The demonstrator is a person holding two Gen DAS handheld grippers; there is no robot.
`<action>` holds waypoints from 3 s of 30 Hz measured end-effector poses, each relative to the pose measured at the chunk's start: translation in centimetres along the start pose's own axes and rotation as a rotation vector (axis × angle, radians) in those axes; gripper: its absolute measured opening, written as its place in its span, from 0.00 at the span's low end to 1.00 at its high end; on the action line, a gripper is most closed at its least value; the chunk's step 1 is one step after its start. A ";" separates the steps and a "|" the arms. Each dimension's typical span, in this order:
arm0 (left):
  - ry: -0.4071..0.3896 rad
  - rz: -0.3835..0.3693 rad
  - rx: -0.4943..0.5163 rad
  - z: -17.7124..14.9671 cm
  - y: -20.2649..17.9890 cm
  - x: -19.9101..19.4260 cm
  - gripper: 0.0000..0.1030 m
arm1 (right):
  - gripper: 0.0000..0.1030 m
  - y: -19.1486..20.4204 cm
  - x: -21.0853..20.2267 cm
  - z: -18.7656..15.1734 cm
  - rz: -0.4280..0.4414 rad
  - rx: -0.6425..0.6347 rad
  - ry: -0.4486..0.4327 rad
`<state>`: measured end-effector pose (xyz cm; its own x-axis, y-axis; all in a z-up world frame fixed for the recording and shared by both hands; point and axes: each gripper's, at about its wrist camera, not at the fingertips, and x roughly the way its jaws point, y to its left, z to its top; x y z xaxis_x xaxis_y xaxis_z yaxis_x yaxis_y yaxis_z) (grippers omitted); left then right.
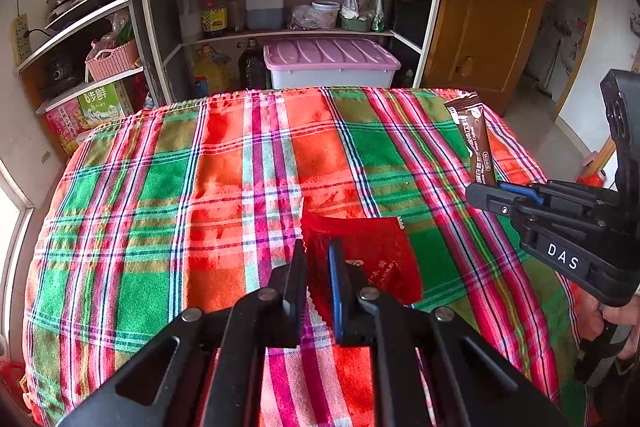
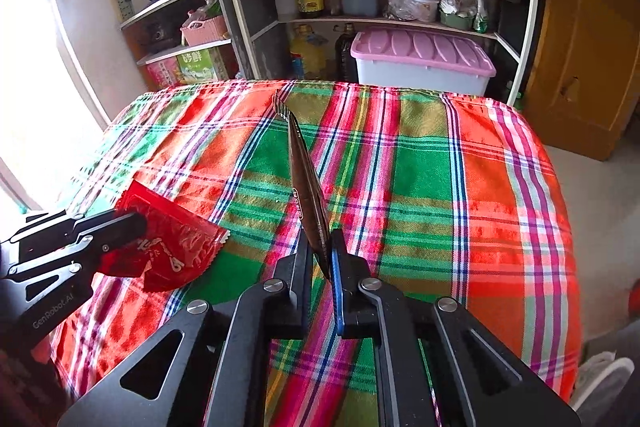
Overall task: Collect trash
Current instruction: 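Grasp the brown wrapper with the right tool while the left lifts the red bag, then carry the red bag and brown wrapper over the white bin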
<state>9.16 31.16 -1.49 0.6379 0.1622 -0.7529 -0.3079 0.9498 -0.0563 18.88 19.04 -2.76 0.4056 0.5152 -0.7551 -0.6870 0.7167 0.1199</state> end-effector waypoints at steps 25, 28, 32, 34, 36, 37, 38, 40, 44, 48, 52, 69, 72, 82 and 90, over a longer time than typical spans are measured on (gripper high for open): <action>-0.022 -0.051 0.001 -2.4 -2.9 -2.5 0.44 | 0.08 -0.1 -8.6 -5.3 0.000 0.070 -0.093; 0.009 -0.067 -0.023 -2.6 -2.6 -1.4 0.57 | 0.08 -0.1 -8.6 -5.4 0.003 0.069 -0.095; 0.013 -0.074 0.005 -2.2 -3.5 -0.7 0.72 | 0.08 -0.2 -8.3 -5.5 0.009 0.075 -0.091; 0.009 -0.056 0.022 -1.9 -4.1 -0.3 0.72 | 0.08 -0.2 -8.1 -5.5 0.007 0.075 -0.087; 0.014 -0.044 0.026 -1.6 -4.6 0.2 0.72 | 0.08 -0.4 -8.0 -5.5 0.008 0.082 -0.085; 0.014 -0.040 0.021 -1.5 -4.6 0.4 0.69 | 0.08 -0.4 -7.9 -5.5 0.007 0.084 -0.084; 0.027 -0.042 0.023 -1.5 -4.7 0.7 0.58 | 0.08 -0.4 -7.9 -5.5 0.006 0.084 -0.083; 0.048 -0.035 0.033 -1.7 -4.9 1.2 0.46 | 0.08 -0.3 -7.9 -5.5 0.004 0.082 -0.079; 0.041 -0.021 0.047 -1.6 -5.0 1.1 0.38 | 0.08 -0.1 -7.4 -5.7 0.003 0.075 -0.067; 0.033 -0.009 0.073 -1.7 -5.2 0.8 0.34 | 0.08 -0.1 -7.1 -5.7 0.000 0.077 -0.057; 0.018 -0.021 0.075 -1.7 -5.5 -0.2 0.33 | 0.08 0.1 -7.1 -6.0 0.003 0.078 -0.057; -0.107 -0.128 0.174 -1.7 -12.5 -7.8 0.33 | 0.08 -1.9 -14.0 -9.0 -0.049 0.143 -0.150; -0.107 -0.160 0.194 -2.0 -14.5 -8.3 0.33 | 0.08 -2.9 -15.7 -9.9 -0.077 0.157 -0.166; -0.120 -0.261 0.299 -2.7 -22.6 -9.3 0.33 | 0.08 -8.3 -20.8 -14.1 -0.195 0.261 -0.199; -0.085 -0.345 0.367 -3.6 -29.3 -8.7 0.33 | 0.08 -13.4 -24.9 -18.0 -0.317 0.343 -0.192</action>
<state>10.10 0.95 4.37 0.7186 -0.1709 -0.6741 0.1894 0.9808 -0.0467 7.15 -11.86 2.78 0.6877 0.3012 -0.6606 -0.2875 0.9485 0.1332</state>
